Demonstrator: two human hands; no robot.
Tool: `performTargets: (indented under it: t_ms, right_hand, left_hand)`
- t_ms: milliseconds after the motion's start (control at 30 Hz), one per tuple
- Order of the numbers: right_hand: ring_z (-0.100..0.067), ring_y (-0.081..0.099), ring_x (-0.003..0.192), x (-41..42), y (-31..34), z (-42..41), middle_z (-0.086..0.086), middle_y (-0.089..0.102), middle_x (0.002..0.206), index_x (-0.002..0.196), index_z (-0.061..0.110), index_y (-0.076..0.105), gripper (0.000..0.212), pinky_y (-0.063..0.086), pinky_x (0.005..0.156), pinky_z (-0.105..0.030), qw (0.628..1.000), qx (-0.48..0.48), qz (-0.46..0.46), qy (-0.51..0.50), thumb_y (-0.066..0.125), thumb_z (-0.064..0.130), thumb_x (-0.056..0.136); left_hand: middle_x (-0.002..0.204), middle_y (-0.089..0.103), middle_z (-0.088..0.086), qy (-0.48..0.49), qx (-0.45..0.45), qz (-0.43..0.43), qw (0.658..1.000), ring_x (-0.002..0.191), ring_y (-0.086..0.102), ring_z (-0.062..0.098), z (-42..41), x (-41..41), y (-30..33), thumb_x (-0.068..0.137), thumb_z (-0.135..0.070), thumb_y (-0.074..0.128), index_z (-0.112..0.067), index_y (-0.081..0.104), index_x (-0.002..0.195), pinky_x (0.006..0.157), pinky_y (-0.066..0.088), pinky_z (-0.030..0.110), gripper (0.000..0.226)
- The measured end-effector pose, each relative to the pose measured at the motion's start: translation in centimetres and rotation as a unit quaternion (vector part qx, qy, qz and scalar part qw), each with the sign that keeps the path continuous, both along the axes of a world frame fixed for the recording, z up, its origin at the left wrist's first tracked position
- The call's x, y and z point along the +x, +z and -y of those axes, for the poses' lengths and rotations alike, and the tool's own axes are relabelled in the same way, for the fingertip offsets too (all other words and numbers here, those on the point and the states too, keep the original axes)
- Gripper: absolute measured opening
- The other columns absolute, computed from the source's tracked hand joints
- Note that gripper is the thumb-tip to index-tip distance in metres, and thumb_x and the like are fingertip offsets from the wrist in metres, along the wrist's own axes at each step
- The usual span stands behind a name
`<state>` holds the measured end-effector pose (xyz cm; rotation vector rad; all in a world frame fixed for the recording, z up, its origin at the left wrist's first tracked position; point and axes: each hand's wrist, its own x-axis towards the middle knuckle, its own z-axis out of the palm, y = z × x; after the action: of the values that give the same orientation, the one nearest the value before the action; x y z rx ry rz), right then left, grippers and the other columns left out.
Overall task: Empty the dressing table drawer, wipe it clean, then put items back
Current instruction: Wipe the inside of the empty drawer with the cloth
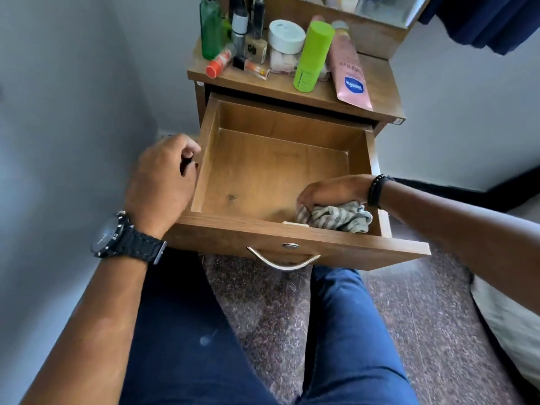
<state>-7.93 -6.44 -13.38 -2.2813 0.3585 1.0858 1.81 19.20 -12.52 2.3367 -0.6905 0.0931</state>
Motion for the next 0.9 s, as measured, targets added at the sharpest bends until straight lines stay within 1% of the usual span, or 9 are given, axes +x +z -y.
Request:
performTargets:
  t_ms: [100, 200, 333, 433, 500, 567, 633, 733, 900]
  right_hand:
    - [-0.01, 0.051, 0.078, 2.3, -0.7, -3.0, 0.004, 0.058, 0.087, 0.092, 0.004, 0.059, 0.019, 0.044, 0.07, -0.014, 0.996, 0.067, 0.054, -0.029, 0.041, 0.007, 0.092]
    - [-0.016, 0.054, 0.079, 4.7, -1.1, -6.1, -0.007, 0.058, 0.093, 0.1, -0.001, 0.058, 0.021, 0.045, 0.067, -0.021, 0.985, 0.154, 0.064, -0.049, 0.041, 0.008, 0.095]
    - [-0.005, 0.061, 0.062, 7.4, -1.7, -8.6, -0.001, 0.06, 0.084, 0.091, 0.008, 0.056, 0.017, 0.05, 0.052, -0.015, 0.968, 0.234, 0.041, -0.077, 0.041, 0.012, 0.098]
    - [-0.003, 0.063, 0.055, 7.9, -2.0, -9.2, -0.003, 0.062, 0.088, 0.119, -0.002, 0.053, 0.028, 0.051, 0.048, -0.014, 0.954, 0.276, 0.014, -0.115, 0.042, 0.013, 0.098]
    - [-0.009, 0.062, 0.06, 7.7, -2.3, -8.9, -0.007, 0.062, 0.094, 0.127, -0.007, 0.047, 0.036, 0.05, 0.048, -0.017, 0.954, 0.283, 0.002, -0.103, 0.041, 0.015, 0.099]
    - [-0.016, 0.06, 0.068, 7.2, -2.5, -8.6, -0.01, 0.061, 0.098, 0.12, -0.004, 0.052, 0.032, 0.05, 0.054, -0.022, 0.944, 0.312, -0.007, -0.111, 0.044, 0.017, 0.098]
    - [-0.021, 0.057, 0.074, 6.9, -3.0, -8.5, -0.01, 0.061, 0.099, 0.104, 0.009, 0.06, 0.021, 0.047, 0.063, -0.029, 0.926, 0.355, -0.015, -0.124, 0.051, 0.022, 0.09]
    - [-0.015, 0.061, 0.075, 6.7, -3.7, -8.5, -0.006, 0.063, 0.097, 0.097, 0.019, 0.059, 0.014, 0.049, 0.067, -0.027, 0.904, 0.397, -0.002, -0.16, 0.051, 0.019, 0.085]
    - [-0.013, 0.058, 0.067, 6.8, -2.9, -9.1, -0.001, 0.063, 0.086, 0.091, 0.019, 0.054, 0.02, 0.049, 0.055, -0.021, 0.938, 0.333, 0.067, -0.069, 0.044, 0.002, 0.095]
  left_hand:
    - [0.101, 0.065, 0.006, 0.021, -0.015, -0.046, 0.999, 0.09, 0.062, 0.022, -0.7, 0.2, -0.3, 0.088, -0.003, 0.055, -0.01, 0.058, 0.11, 0.082, 0.051, 0.037, 0.024]
    - [0.096, 0.066, 0.004, 0.017, -0.016, -0.062, 0.998, 0.085, 0.062, 0.02, -0.6, 0.0, -0.6, 0.091, -0.006, 0.053, -0.012, 0.056, 0.114, 0.076, 0.051, 0.036, 0.024]
    - [0.094, 0.066, 0.001, 0.022, -0.023, -0.065, 0.997, 0.083, 0.062, 0.019, -0.8, 0.2, -0.8, 0.091, -0.007, 0.053, -0.014, 0.056, 0.113, 0.074, 0.051, 0.037, 0.023]
    - [0.091, 0.067, -0.001, 0.019, -0.021, -0.053, 0.998, 0.082, 0.062, 0.018, -0.8, 0.3, -1.1, 0.092, -0.005, 0.05, -0.015, 0.056, 0.113, 0.073, 0.052, 0.039, 0.024]
    - [0.089, 0.066, 0.001, 0.012, -0.017, -0.039, 0.999, 0.08, 0.06, 0.017, -0.7, 0.4, -1.3, 0.092, -0.004, 0.048, -0.014, 0.055, 0.113, 0.071, 0.05, 0.036, 0.024]
    - [0.087, 0.066, 0.003, 0.006, -0.009, -0.025, 1.0, 0.077, 0.058, 0.017, -0.6, 0.4, -1.4, 0.092, -0.003, 0.048, -0.014, 0.055, 0.113, 0.069, 0.049, 0.037, 0.025]
    - [0.088, 0.065, 0.004, 0.006, -0.006, -0.021, 1.0, 0.077, 0.058, 0.018, -0.6, 0.5, -1.4, 0.092, -0.002, 0.047, -0.013, 0.054, 0.113, 0.07, 0.051, 0.041, 0.025]
    - [0.092, 0.064, 0.005, 0.007, -0.002, -0.019, 1.0, 0.08, 0.059, 0.018, -0.4, 0.5, -1.4, 0.092, 0.002, 0.045, -0.013, 0.053, 0.115, 0.071, 0.052, 0.039, 0.029]
    - [0.095, 0.064, 0.006, 0.011, -0.003, -0.029, 1.0, 0.083, 0.06, 0.02, -0.4, 0.5, -1.3, 0.089, 0.007, 0.041, -0.013, 0.052, 0.117, 0.072, 0.051, 0.038, 0.036]
